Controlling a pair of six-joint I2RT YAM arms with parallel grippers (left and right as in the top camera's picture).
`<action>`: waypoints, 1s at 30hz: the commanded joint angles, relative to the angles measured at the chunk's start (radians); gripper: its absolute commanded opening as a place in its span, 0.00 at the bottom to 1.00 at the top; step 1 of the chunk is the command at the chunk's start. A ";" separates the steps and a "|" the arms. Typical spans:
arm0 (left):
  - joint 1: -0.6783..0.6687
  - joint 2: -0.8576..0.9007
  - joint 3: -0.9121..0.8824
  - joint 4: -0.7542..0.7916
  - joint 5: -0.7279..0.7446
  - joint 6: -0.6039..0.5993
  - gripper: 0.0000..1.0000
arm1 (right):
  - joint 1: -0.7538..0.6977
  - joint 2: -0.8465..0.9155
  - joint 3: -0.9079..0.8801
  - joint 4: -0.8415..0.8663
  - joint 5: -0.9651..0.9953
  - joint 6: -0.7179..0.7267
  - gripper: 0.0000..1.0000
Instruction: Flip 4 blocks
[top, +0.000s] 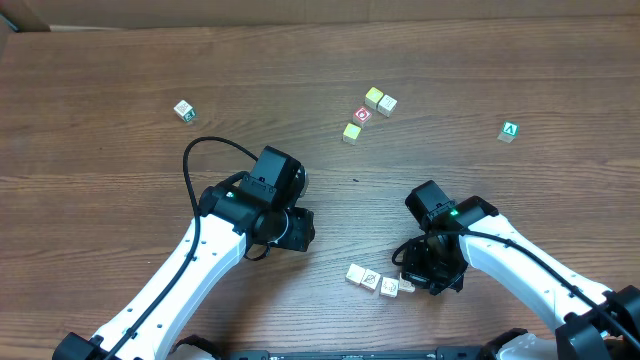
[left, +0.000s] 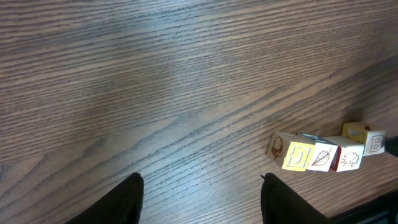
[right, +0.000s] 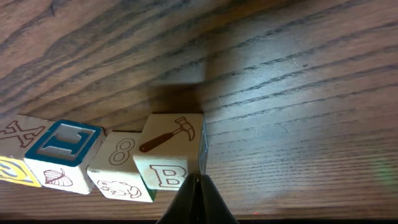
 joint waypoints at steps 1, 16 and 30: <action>0.004 0.002 -0.011 -0.010 0.013 0.019 0.52 | 0.006 -0.023 -0.006 -0.006 0.045 0.022 0.04; 0.004 0.002 -0.011 -0.013 0.013 0.018 0.52 | 0.005 -0.023 -0.006 0.018 0.104 0.054 0.04; 0.004 0.002 -0.011 -0.026 0.039 0.019 0.49 | 0.005 0.058 -0.006 0.166 0.092 0.047 0.04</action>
